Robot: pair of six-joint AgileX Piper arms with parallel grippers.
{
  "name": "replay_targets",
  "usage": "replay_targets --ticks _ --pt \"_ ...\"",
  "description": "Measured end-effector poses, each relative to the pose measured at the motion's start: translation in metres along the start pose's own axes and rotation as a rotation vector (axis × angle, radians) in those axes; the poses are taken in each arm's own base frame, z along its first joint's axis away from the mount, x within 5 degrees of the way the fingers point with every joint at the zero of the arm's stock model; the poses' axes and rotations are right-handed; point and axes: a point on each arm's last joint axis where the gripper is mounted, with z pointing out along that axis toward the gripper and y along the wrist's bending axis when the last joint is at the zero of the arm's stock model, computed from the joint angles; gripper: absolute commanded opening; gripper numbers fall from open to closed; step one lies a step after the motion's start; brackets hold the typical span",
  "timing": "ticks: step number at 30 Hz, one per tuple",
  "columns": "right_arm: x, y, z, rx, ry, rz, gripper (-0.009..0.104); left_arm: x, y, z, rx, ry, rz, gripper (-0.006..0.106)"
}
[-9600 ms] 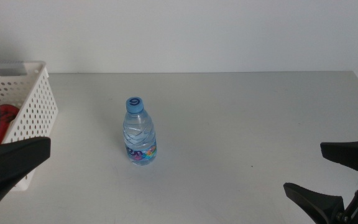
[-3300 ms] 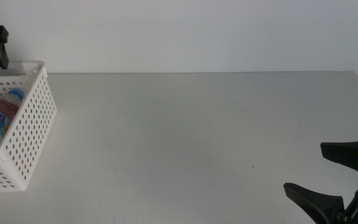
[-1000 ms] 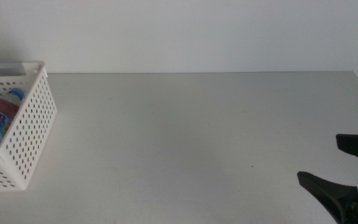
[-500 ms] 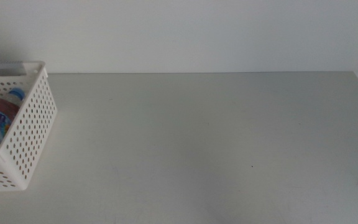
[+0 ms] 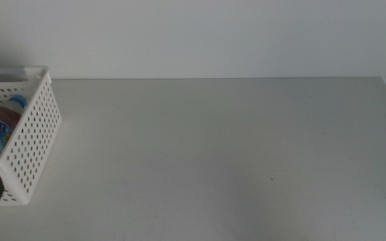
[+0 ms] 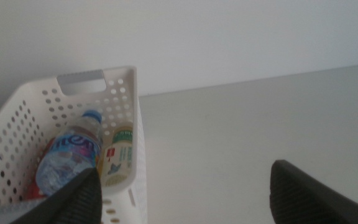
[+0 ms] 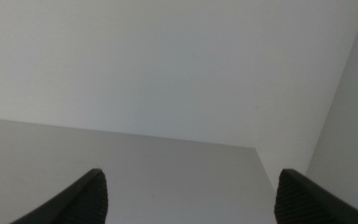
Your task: Use arms to grab the bottles and put them into the dustbin to the left of the table.
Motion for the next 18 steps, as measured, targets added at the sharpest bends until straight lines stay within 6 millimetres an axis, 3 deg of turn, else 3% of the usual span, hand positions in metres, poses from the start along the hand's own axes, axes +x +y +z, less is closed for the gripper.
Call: replay_targets --ticks 6,9,14,18 --pt "0.052 0.006 0.0 -0.009 0.073 0.014 0.078 0.053 -0.004 -0.004 0.001 0.02 0.0 0.091" --pt "0.072 0.008 0.001 -0.018 0.112 0.038 0.078 0.07 -0.005 -0.003 0.002 0.027 0.0 0.091" --pt "0.09 0.011 0.003 -0.028 0.163 0.068 0.078 0.09 -0.006 0.0 0.004 0.057 0.001 0.091" --pt "0.097 0.012 0.003 -0.03 0.184 0.07 0.078 0.092 -0.006 0.0 0.005 0.078 0.001 0.091"
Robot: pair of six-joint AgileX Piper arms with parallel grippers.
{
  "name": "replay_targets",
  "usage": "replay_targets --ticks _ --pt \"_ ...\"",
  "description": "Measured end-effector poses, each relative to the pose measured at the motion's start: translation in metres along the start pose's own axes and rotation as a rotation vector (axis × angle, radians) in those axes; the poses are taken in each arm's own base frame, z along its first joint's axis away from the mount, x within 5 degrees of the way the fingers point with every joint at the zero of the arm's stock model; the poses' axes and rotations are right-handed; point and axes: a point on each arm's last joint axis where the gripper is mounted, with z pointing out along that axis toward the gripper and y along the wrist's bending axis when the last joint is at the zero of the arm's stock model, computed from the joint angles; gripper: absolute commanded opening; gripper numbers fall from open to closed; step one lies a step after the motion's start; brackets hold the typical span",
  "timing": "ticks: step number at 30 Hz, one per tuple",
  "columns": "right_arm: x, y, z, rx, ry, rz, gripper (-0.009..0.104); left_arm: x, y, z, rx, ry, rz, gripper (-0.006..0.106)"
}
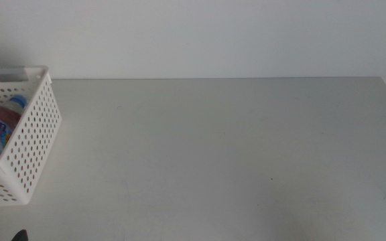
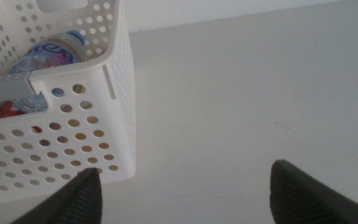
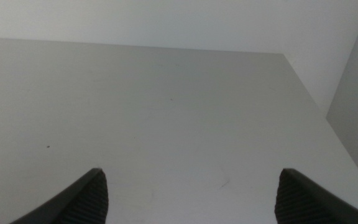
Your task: Use arms to grab the bottles and put them into the dustbin to the left of the table.
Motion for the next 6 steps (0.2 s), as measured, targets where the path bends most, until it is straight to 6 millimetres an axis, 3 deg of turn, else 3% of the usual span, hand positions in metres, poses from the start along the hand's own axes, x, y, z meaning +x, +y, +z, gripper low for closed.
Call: replay_targets --ticks 6 --pt "0.002 0.0001 0.0 -0.001 0.02 0.0 0.078 0.0003 0.0 0.0 -0.001 0.003 0.002 0.091"
